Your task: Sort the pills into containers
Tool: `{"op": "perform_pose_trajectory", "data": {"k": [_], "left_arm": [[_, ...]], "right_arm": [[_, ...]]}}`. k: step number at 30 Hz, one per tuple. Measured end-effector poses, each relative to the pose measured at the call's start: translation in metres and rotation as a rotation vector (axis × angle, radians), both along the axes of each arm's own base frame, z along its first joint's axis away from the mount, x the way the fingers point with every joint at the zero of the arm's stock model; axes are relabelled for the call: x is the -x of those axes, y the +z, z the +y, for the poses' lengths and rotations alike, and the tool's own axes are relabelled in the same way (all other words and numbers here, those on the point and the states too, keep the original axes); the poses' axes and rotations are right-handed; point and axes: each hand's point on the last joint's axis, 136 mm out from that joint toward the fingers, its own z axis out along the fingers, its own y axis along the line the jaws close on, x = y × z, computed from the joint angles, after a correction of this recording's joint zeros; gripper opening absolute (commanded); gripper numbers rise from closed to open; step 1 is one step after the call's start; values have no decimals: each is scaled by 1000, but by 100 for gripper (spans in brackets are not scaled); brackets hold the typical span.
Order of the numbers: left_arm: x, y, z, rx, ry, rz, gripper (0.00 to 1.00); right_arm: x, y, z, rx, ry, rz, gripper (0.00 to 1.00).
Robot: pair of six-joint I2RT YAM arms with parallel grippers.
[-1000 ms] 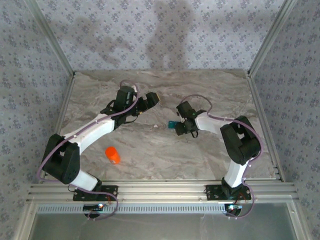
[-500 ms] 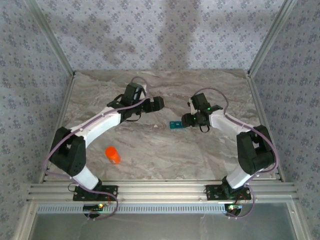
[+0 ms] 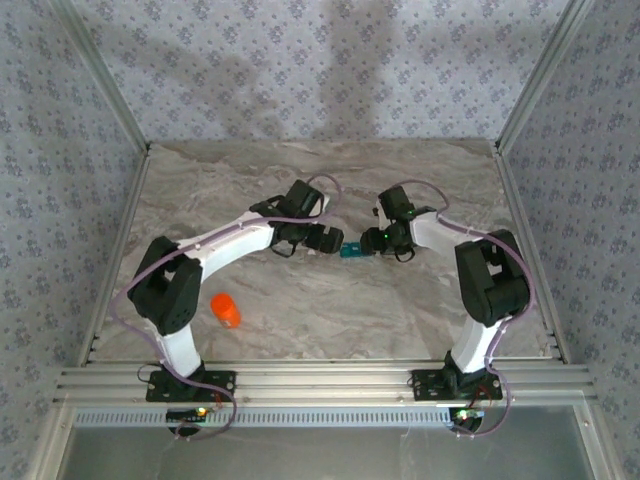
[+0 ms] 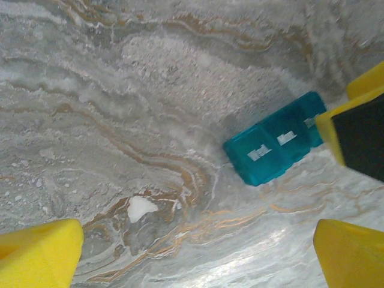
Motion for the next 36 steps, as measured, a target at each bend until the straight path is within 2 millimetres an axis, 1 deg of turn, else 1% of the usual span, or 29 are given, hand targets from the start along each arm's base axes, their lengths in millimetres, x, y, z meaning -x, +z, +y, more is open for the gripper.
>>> {"op": "perform_pose_trajectory", "data": {"k": [3, 7, 20, 29, 36], "left_arm": [[2, -7, 2, -33, -22, 0, 98], [5, -14, 0, -64, -52, -1, 98], [16, -37, -19, -118, -160, 16, 98], [10, -55, -26, -146, -174, 44, 98], [-3, -61, -32, -158, -167, 38, 98]], "right_arm": [[-4, -1, 3, -11, -2, -4, 59], [-5, -1, 4, -26, -3, 0, 59], [-8, -3, 7, -53, -13, 3, 58], [-8, -3, 7, -56, -12, 3, 57], [-9, -3, 7, -56, -12, 2, 57]]}}
